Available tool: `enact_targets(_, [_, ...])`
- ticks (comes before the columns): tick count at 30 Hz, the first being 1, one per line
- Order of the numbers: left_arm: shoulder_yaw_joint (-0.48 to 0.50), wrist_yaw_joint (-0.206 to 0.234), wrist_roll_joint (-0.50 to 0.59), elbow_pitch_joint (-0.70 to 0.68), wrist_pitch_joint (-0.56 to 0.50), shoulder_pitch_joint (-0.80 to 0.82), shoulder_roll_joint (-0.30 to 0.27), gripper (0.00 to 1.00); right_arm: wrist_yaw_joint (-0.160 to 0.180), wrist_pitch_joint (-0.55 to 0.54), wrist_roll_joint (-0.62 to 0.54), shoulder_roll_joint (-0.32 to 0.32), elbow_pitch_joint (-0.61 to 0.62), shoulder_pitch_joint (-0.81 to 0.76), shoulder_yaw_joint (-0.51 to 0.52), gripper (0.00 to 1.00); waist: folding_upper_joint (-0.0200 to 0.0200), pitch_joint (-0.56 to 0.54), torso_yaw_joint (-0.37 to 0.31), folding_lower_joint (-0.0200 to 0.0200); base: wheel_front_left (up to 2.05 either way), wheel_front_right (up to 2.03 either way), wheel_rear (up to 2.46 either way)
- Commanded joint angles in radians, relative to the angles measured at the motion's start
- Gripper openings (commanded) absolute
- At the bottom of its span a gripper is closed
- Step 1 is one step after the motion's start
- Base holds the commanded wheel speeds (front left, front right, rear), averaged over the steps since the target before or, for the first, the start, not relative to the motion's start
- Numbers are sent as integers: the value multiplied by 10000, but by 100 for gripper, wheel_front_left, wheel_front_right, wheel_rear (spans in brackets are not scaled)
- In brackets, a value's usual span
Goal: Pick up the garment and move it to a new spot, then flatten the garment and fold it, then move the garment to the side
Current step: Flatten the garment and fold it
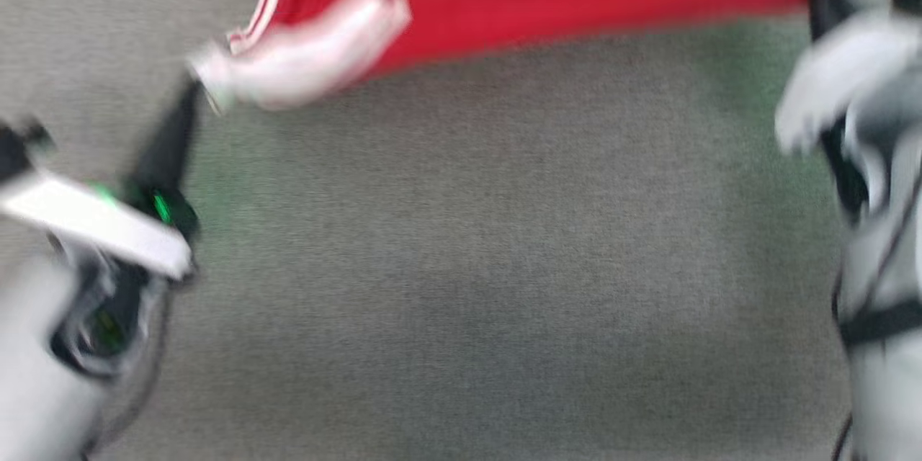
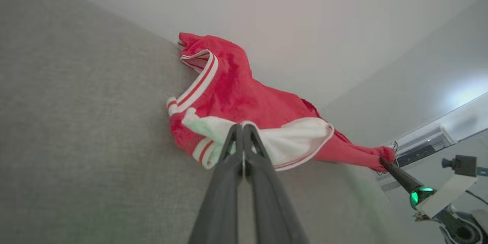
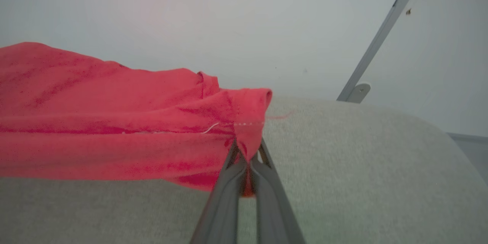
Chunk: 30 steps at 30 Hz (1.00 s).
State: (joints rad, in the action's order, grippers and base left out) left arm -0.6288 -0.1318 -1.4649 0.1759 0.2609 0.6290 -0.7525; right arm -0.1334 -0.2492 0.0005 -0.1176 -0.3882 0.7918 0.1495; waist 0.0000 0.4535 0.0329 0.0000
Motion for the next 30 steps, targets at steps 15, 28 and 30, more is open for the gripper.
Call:
enact_targets(15, [2209,24,1077,-2918,56,-5835,903,0,49,-1413,2182,57,5345,-6883,708,0,0,-1552,559,0,0,0,0])
enact_targets(28, [3351,24,1500,-5203,57,-8601,47,0,49,-1907,2652,393,7672,-9272,997,0,0,-1678,321,0,0,0,0])
enact_targets(30, [3451,24,1465,-5309,56,-8428,54,0,49,-1906,2631,425,7612,-9060,942,0,0,-1668,227,0,0,0,0])
